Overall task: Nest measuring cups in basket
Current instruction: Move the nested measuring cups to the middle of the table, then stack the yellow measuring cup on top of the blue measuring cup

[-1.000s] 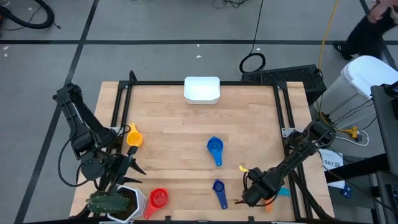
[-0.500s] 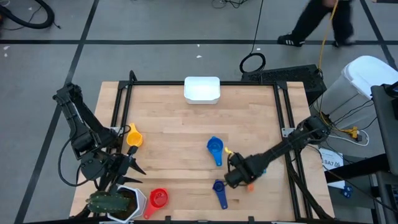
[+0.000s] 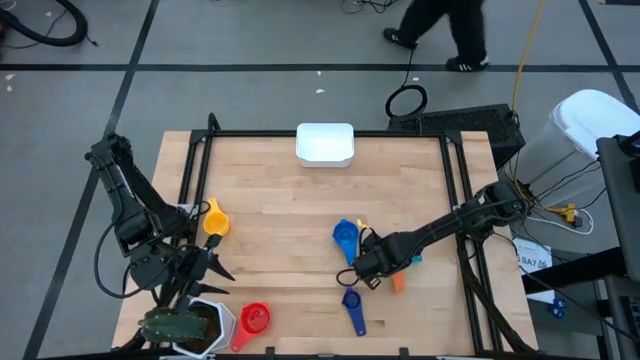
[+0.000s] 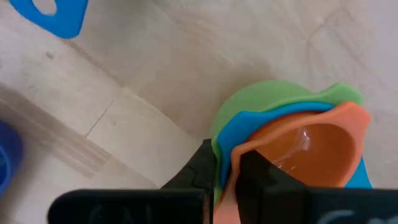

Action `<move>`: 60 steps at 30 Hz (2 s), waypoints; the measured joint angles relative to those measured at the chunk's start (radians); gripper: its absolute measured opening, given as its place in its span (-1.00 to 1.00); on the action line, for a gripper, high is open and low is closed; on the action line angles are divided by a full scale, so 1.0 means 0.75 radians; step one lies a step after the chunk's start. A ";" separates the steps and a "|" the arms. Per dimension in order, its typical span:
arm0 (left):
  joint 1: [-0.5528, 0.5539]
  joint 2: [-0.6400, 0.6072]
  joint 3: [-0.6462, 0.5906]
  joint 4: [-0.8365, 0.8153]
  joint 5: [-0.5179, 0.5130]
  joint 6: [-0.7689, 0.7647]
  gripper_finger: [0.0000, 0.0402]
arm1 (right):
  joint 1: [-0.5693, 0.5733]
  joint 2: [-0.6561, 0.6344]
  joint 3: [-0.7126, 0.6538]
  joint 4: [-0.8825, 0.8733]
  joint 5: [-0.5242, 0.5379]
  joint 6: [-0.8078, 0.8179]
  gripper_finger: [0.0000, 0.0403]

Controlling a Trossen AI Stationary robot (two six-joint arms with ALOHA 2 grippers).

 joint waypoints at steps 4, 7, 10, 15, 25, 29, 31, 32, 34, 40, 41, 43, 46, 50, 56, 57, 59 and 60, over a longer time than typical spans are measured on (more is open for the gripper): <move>-0.001 0.000 0.000 0.001 0.000 -0.006 -0.26 | 0.002 -0.003 -0.016 0.015 0.021 0.012 -0.63; 0.000 0.000 0.000 0.007 0.000 -0.006 -0.26 | 0.002 -0.003 -0.046 0.016 0.018 0.047 -0.40; 0.000 0.000 0.000 0.013 0.000 -0.020 -0.26 | 0.005 -0.003 -0.064 0.018 0.020 0.051 -0.22; 0.000 0.000 0.000 0.024 0.000 -0.030 -0.26 | 0.005 -0.003 -0.064 0.040 0.025 0.027 -0.03; 0.014 0.000 0.000 0.050 -0.001 -0.025 -0.26 | 0.003 -0.044 -0.065 0.063 0.021 -0.018 0.07; 0.027 0.001 0.000 0.058 -0.001 -0.020 -0.26 | -0.005 -0.115 -0.065 0.060 0.034 0.000 0.07; 0.031 0.001 0.000 0.068 -0.001 -0.007 -0.26 | -0.005 -0.152 -0.065 0.053 0.061 0.014 0.07; 0.032 0.001 0.001 0.074 -0.001 0.001 -0.26 | -0.005 -0.172 -0.065 0.048 0.079 0.016 0.07; 0.032 0.001 0.001 0.079 -0.001 0.017 -0.26 | -0.005 -0.206 -0.065 0.043 0.121 0.022 0.08; 0.032 0.001 0.001 0.082 -0.001 0.024 -0.26 | -0.022 -0.300 -0.065 0.071 0.261 0.017 0.08; 0.032 0.001 0.001 0.082 -0.001 0.024 -0.26 | -0.025 -0.307 -0.065 0.075 0.269 0.015 0.08; 0.032 0.001 0.001 0.082 -0.001 0.024 -0.26 | -0.038 -0.309 -0.065 0.089 0.272 -0.006 0.08; 0.042 0.001 0.000 0.082 -0.001 0.022 -0.26 | -0.042 -0.308 -0.065 0.155 0.267 -0.081 0.06; 0.061 0.001 0.001 0.081 -0.001 -0.005 -0.26 | -0.039 -0.308 -0.065 0.317 0.257 -0.153 0.03; 0.081 0.001 0.001 0.083 -0.006 -0.035 -0.26 | 0.053 -0.294 -0.064 0.466 0.191 -0.067 0.00; 0.081 0.001 0.000 0.087 -0.019 -0.035 -0.26 | 0.075 -0.291 -0.064 0.461 0.193 -0.051 0.00; 0.082 0.000 0.000 0.101 -0.048 -0.031 -0.26 | 0.109 -0.279 -0.064 0.463 0.193 -0.016 0.00; 0.082 0.000 0.001 0.107 -0.055 -0.029 -0.26 | 0.121 -0.273 -0.064 0.473 0.194 -0.003 0.00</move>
